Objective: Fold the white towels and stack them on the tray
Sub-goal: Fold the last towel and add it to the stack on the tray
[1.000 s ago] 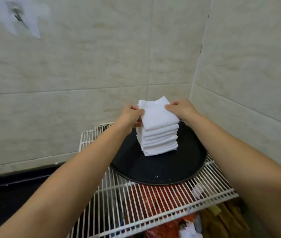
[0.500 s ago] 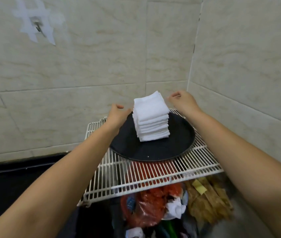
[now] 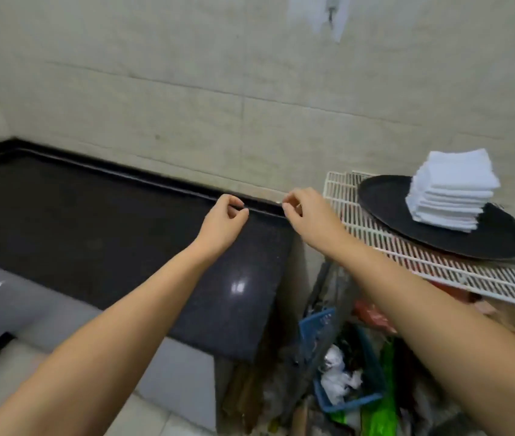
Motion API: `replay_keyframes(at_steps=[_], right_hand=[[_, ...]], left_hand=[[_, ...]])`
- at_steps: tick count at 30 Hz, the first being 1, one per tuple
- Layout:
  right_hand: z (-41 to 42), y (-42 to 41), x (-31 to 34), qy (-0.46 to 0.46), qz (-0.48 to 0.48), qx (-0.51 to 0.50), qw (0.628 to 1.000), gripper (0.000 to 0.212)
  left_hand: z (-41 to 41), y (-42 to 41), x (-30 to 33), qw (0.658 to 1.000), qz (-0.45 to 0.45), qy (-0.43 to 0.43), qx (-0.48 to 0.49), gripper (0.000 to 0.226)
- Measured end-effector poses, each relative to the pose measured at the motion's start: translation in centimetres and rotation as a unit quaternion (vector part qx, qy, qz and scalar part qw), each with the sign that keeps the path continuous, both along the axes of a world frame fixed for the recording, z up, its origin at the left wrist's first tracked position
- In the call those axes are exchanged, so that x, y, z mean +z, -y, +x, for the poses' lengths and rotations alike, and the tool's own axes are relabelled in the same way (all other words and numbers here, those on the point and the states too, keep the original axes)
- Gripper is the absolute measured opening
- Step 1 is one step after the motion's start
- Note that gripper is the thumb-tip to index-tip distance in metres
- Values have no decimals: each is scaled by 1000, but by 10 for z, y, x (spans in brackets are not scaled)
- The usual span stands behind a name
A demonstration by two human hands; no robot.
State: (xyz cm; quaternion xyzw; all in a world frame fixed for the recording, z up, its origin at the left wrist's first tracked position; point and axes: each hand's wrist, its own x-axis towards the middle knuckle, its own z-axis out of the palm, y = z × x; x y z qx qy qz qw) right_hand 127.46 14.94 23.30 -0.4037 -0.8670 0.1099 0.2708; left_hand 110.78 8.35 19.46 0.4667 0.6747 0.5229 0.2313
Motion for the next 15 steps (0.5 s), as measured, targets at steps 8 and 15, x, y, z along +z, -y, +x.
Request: replay_keyframes(at_steps=[8,15], right_hand=[[-291,142,-71,127,15,206,970,28],[-519,303,-107,162,-8,353,921,32]], left_hand=[[-252,233,-55,964,-160,-107,184,9],[-420,433,-56,895,-237,-100,365,20]])
